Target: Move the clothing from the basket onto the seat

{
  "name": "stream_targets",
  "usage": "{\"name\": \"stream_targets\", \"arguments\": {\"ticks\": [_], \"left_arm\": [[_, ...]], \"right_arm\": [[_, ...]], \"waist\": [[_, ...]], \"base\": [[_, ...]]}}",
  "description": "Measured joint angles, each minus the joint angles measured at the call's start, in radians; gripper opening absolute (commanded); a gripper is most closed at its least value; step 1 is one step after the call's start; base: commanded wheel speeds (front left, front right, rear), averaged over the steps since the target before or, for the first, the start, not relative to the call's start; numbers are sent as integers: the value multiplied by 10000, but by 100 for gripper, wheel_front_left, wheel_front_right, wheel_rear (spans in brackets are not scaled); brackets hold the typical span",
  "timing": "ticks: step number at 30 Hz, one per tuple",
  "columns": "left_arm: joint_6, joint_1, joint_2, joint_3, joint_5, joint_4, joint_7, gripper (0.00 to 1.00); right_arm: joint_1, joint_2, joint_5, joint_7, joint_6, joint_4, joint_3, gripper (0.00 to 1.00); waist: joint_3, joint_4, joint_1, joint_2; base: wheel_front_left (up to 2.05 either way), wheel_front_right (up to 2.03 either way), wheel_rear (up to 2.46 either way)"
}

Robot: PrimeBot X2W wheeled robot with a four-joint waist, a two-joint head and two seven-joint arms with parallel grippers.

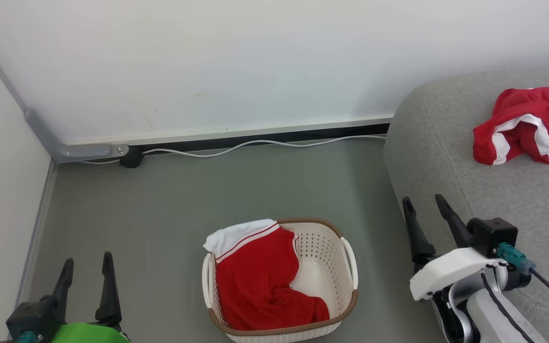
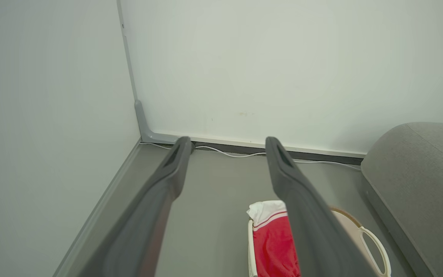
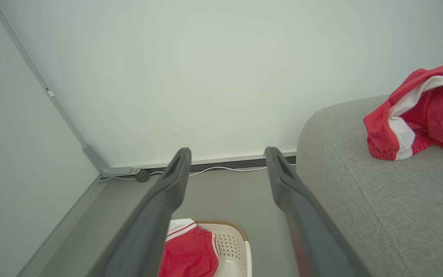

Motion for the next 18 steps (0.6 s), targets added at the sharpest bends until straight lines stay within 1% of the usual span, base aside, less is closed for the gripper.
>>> {"name": "stream_targets", "arguments": {"ticks": [3,18], "left_arm": [[-8,44,-8,29,2,-73,0,100],[-169,239,-73,209,90,-282,0,100]], "right_arm": [[113,0,-2,0,-69,-56,-8,100],[313,-25,-31,0,-121,-349,-79,100]], "waist": [[-24,-18,0,0],[30,-1,0,0]], "base": [[0,0,0],[0,0,0]]}}
